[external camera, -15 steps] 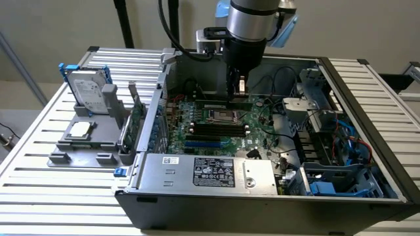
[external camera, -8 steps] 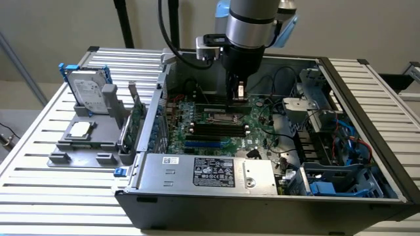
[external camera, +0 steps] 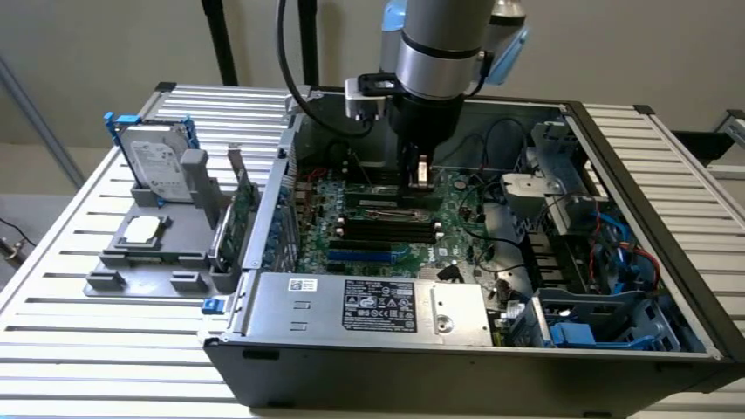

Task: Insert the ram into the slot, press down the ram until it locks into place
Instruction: 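Insert the ram into the slot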

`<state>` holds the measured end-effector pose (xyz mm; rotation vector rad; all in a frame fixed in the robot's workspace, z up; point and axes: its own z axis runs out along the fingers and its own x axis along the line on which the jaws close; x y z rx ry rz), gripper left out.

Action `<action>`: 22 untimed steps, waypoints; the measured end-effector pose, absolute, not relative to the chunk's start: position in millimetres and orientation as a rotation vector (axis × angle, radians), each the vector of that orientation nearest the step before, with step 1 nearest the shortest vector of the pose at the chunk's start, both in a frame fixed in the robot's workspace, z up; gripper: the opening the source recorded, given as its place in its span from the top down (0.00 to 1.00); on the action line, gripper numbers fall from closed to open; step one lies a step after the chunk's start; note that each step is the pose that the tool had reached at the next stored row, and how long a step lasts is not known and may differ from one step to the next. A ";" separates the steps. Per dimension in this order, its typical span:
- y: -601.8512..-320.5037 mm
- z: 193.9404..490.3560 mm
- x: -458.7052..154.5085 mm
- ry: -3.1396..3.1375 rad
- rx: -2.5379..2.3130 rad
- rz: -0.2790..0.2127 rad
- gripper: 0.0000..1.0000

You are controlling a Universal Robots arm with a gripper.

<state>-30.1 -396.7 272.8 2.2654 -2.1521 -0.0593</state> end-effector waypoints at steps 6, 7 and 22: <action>-398.7 261.9 -30.3 -2.184 2.236 -0.059 0.87; -398.8 260.1 -30.3 -2.186 2.234 -0.059 0.87; -399.0 245.6 -30.2 -2.180 2.227 -0.028 0.87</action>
